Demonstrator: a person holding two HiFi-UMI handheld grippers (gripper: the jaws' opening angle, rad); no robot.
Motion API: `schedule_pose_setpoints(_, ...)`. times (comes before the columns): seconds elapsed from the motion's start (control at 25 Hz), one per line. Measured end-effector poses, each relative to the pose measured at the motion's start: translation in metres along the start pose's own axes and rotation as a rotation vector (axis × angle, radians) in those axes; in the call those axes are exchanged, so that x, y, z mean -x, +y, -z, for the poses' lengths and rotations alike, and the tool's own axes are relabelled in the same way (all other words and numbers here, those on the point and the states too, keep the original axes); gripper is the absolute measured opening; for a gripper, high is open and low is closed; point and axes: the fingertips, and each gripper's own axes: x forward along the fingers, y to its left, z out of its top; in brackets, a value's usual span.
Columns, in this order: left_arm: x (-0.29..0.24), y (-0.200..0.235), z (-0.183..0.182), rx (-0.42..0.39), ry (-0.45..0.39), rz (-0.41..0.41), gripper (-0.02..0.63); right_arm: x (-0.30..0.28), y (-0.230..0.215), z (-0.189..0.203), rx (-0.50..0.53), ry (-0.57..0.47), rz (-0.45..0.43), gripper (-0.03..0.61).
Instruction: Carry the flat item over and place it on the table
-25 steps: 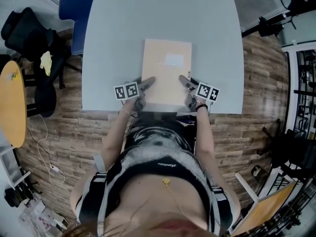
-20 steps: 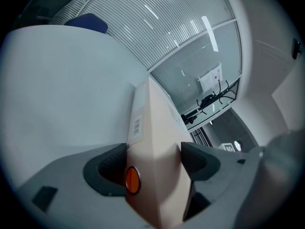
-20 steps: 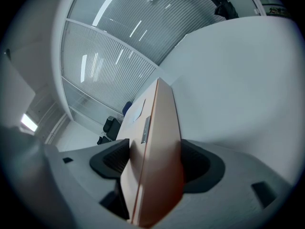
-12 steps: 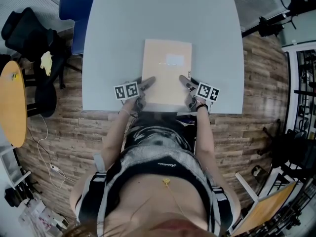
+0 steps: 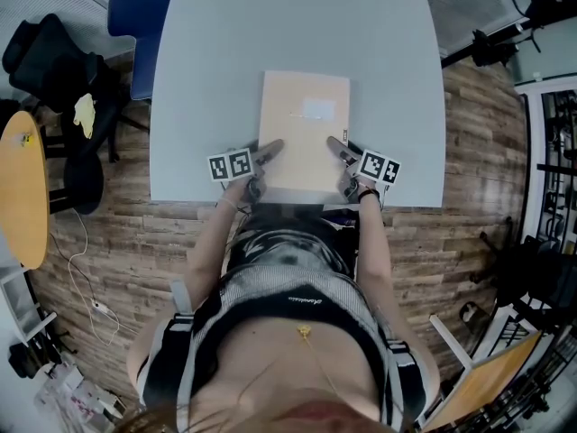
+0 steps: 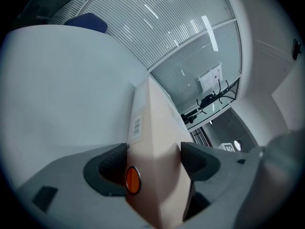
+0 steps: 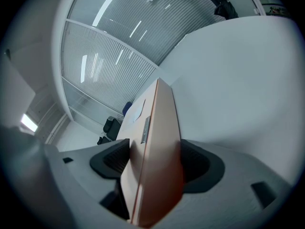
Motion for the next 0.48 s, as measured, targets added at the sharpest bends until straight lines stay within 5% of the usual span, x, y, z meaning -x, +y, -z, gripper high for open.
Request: schedule_pose_setpoints(0.48, -0.0003, -0.0006, 0.0002, 0.004, 0.001, 0.003, 0.353, 0.0009, -0.0002, -0.0002, -0.005, 0.0, 0.0, 0.326)
